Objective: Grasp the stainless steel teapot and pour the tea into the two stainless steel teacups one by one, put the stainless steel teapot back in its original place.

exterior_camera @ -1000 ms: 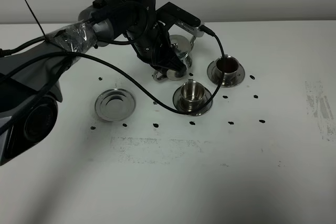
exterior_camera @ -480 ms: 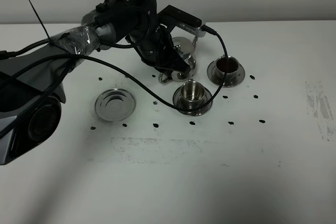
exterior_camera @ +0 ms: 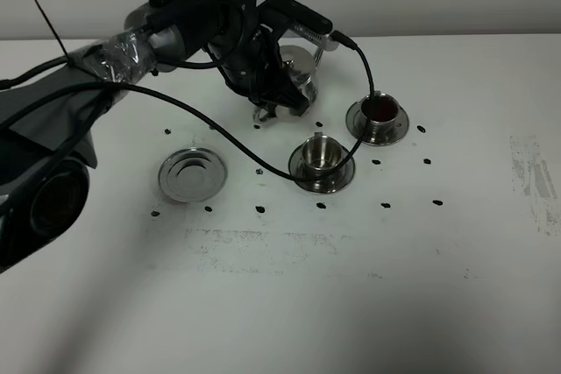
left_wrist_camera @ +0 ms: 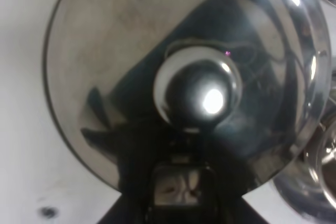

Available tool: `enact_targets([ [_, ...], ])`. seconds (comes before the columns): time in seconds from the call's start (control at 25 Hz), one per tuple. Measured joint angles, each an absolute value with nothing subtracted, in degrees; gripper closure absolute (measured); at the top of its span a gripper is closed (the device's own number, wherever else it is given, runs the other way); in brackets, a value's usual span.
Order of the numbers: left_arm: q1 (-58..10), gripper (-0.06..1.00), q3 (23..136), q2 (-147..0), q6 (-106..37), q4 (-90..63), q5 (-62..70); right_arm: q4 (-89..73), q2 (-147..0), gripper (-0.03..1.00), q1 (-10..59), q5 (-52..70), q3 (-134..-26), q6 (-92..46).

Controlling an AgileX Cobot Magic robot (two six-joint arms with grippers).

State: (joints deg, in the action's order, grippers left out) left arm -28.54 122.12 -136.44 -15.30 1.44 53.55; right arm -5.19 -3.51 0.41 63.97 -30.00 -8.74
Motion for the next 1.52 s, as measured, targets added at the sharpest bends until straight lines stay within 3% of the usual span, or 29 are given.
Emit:
enact_targets([
  [0.68, -29.0, 0.77, 91.6, -112.3, -25.1, 10.8, 51.5, -5.2, -3.5, 0.64, 0.4, 64.0, -30.0, -8.7],
  [1.08, -26.8, 0.77, 90.4, -113.3, -59.0, 9.9, 50.4, -5.2, -3.5, 0.64, 0.4, 64.0, -30.0, -8.7],
  [1.52, -25.8, 0.77, 94.8, -119.1, -71.9, 10.2, 48.5, -5.2, -3.5, 0.64, 0.4, 64.0, -30.0, -8.7],
])
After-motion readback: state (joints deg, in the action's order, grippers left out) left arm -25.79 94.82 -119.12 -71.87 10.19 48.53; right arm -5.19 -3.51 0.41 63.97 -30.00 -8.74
